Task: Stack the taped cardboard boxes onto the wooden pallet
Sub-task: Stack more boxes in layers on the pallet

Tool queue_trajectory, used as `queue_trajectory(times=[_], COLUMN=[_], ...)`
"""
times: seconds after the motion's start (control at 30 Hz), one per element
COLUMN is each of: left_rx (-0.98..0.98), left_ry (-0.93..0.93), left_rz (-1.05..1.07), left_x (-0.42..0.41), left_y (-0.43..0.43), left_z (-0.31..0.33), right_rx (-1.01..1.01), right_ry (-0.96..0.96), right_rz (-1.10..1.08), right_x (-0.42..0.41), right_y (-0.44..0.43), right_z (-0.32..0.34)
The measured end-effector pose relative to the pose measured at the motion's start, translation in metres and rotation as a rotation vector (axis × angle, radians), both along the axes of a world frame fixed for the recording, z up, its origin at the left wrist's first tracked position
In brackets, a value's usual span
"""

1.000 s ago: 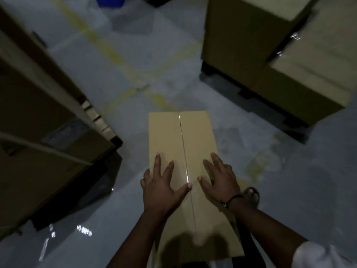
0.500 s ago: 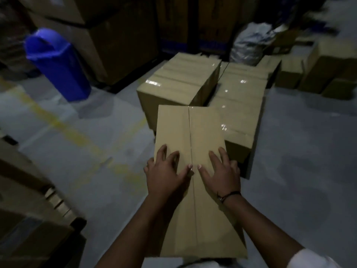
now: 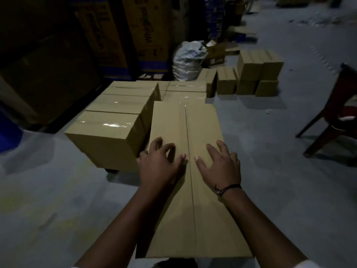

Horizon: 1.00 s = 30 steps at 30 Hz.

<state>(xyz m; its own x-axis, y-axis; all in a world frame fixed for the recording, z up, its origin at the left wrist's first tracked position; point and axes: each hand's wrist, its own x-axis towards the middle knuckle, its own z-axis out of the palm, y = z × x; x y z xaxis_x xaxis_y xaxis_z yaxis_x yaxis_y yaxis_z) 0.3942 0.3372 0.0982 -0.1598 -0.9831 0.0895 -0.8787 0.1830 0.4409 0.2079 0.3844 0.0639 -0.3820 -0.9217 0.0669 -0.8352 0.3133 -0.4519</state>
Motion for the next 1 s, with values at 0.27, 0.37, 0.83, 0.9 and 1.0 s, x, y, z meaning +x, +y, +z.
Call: queue_trajectory(times=[0.27, 0.37, 0.83, 0.9, 1.0], left_rx=[0.005, 0.021, 0.048, 0.043, 0.016], left_ry=[0.037, 0.029, -0.035, -0.072, -0.111], left_rz=[-0.007, 0.015, 0.026, 0.039, 0.063], left_x=[-0.106, -0.149, -0.334, -0.356, -0.391], left_y=[-0.110, -0.167, -0.417, -0.454, -0.512], left_z=[-0.033, -0.052, -0.058, -0.062, -0.065], right_rx=[0.093, 0.137, 0.150, 0.146, 0.119], right_ry=[0.033, 0.044, 0.036, 0.028, 0.014], right_rz=[-0.020, 0.007, 0.062, 0.087, 0.141], right_x=[-0.111, -0.153, -0.343, -0.368, -0.404], right_y=[-0.111, -0.170, -0.425, -0.467, -0.538], right_z=[-0.022, -0.033, -0.028, -0.034, -0.042])
